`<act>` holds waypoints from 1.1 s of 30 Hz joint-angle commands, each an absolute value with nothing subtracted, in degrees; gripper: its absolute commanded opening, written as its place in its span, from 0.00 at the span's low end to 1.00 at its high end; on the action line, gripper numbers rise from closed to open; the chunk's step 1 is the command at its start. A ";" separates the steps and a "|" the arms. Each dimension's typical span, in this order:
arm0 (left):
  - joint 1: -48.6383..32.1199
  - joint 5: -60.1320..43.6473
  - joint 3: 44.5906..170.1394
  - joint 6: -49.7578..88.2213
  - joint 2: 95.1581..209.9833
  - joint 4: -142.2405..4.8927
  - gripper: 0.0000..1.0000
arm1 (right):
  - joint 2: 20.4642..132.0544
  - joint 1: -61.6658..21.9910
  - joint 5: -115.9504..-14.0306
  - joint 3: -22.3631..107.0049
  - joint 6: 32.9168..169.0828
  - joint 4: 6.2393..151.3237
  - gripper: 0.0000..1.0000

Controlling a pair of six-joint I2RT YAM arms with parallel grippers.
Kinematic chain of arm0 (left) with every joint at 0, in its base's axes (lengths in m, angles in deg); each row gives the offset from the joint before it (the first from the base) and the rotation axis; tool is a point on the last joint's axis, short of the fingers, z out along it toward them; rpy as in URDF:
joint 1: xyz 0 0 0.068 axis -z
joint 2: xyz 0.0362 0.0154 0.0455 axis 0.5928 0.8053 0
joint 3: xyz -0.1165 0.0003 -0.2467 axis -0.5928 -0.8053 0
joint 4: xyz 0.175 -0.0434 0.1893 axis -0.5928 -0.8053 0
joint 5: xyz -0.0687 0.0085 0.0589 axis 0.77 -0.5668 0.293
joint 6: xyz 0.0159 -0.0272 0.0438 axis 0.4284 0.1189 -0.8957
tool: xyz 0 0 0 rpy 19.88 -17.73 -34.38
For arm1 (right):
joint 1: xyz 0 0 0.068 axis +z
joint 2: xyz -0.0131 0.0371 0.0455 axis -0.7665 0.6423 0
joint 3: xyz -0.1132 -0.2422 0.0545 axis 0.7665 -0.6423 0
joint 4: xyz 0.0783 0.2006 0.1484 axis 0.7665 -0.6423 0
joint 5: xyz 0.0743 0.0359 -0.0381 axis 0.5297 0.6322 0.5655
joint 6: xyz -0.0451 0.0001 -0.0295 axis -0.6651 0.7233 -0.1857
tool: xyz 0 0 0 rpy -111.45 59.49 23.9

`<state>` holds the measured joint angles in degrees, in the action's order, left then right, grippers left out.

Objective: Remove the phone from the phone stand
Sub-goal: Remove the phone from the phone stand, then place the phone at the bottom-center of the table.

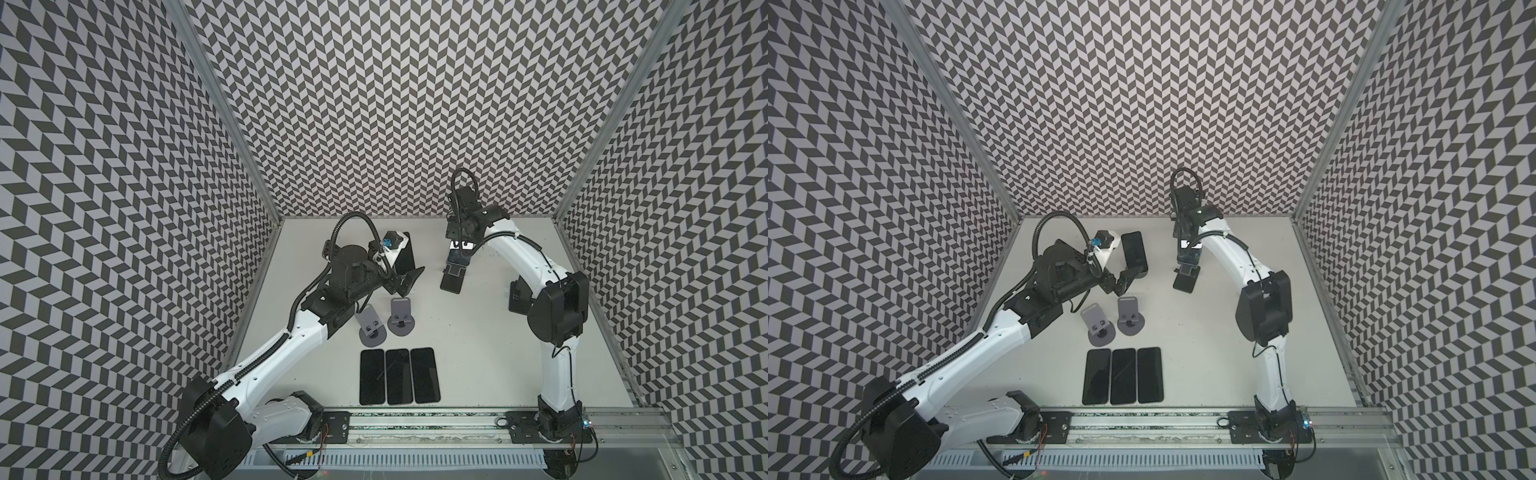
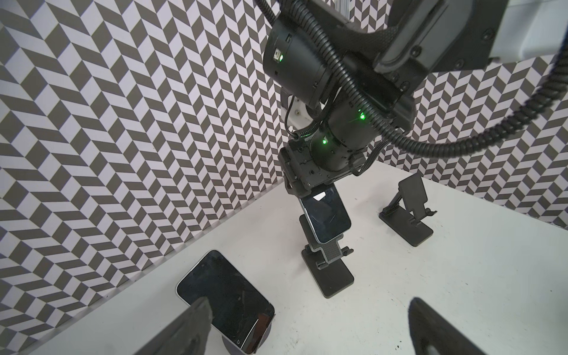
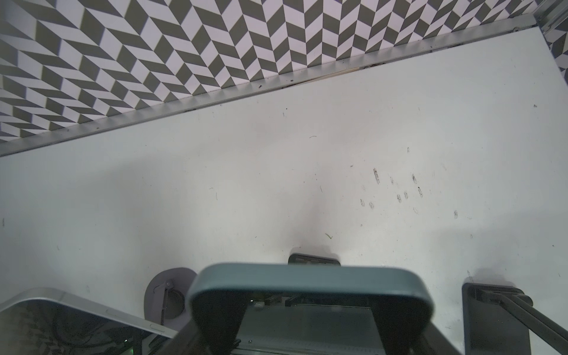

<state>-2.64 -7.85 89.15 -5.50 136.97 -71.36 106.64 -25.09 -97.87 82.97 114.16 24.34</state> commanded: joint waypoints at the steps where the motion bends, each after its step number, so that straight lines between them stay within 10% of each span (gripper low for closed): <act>1: -2.80 -11.10 90.69 -4.16 136.11 -70.24 1.00 | 102.04 -24.78 -97.37 82.56 111.96 27.69 0.46; 14: -1.18 -10.97 92.05 -0.70 137.20 -70.10 1.00 | 92.27 -22.64 -93.09 72.25 108.72 29.03 0.45; 33: 22.81 -31.09 89.85 12.67 136.55 -77.05 0.99 | 67.79 -19.20 -84.18 41.64 113.23 33.10 0.44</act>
<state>19.39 -24.85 90.64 8.06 137.56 -74.29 71.34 -19.76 -86.11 43.46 111.62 28.77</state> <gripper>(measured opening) 0.992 0.726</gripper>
